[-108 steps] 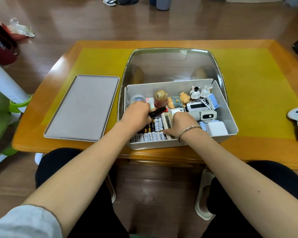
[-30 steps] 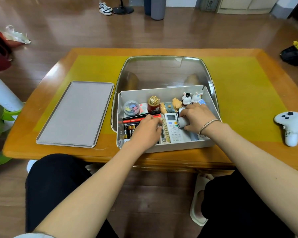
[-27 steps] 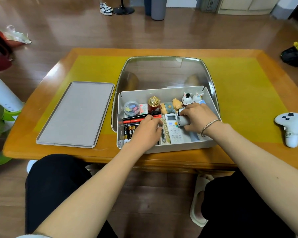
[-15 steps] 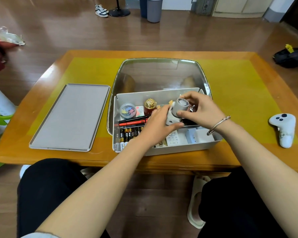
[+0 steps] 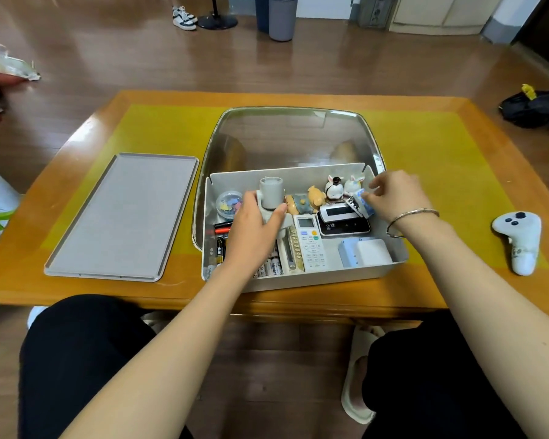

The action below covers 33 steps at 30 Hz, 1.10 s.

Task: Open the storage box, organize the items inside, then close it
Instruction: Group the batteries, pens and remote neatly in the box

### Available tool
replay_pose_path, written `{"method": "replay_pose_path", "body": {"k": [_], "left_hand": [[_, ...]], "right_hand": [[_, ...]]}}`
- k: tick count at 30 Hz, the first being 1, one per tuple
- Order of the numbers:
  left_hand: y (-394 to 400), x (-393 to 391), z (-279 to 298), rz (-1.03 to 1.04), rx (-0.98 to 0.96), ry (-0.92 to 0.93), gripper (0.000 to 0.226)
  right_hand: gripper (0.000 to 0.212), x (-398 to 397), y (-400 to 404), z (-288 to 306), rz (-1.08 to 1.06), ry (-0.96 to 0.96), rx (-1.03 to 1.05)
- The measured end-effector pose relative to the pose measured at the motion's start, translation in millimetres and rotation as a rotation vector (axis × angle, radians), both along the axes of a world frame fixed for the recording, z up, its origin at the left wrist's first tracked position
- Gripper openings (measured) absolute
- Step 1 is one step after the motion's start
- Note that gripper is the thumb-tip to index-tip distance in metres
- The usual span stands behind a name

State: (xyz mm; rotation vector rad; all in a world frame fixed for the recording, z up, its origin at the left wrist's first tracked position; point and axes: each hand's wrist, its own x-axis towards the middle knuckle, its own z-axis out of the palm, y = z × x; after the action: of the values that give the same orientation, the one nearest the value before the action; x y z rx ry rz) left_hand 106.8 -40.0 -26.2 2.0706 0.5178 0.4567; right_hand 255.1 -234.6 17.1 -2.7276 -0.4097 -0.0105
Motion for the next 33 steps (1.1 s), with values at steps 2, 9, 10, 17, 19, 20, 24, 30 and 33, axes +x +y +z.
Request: {"method": "replay_pose_path", "body": {"k": [2, 9, 10, 17, 19, 20, 24, 30, 33], "left_hand": [[0.1, -2.1, -4.6, 0.013, -0.005, 0.028, 0.032], [-0.6, -5.5, -10.3, 0.004, 0.016, 0.045, 0.033], [-0.6, -5.3, -9.9, -0.001, 0.014, 0.047, 0.033], [-0.6, -5.0, -9.8, 0.001, 0.064, 0.043, 0.031], [-2.0, -6.0, -8.9, -0.001, 0.099, 0.044, 0.032], [-2.9, -6.9, -8.9, -0.001, 0.129, 0.042, 0.033], [-7.7, -16.7, -14.2, 0.006, 0.251, 0.018, 0.034], [-4.6, -23.9, -15.5, 0.024, 0.189, 0.052, 0.036], [-4.3, -23.7, -14.1, 0.011, 0.168, 0.064, 0.036]], "right_hand": [[0.022, -2.0, 10.5, -4.1, 0.011, 0.004, -0.166], [0.017, 1.5, 30.5, -13.7, 0.008, -0.022, -0.329], [0.017, 2.0, 31.0, -14.1, 0.011, -0.029, -0.332], [0.017, -1.7, 25.5, -15.4, 0.022, -0.052, -0.201], [0.023, -5.1, 21.6, -11.9, 0.035, -0.033, -0.105], [0.026, -7.9, 20.1, -9.1, 0.051, 0.000, -0.042], [0.023, -23.1, 14.6, -1.3, 0.122, 0.161, 0.081], [0.030, -38.2, 18.8, 1.7, 0.207, 0.311, -0.090], [0.029, -42.6, 26.3, -2.1, 0.258, 0.312, -0.192]]}}
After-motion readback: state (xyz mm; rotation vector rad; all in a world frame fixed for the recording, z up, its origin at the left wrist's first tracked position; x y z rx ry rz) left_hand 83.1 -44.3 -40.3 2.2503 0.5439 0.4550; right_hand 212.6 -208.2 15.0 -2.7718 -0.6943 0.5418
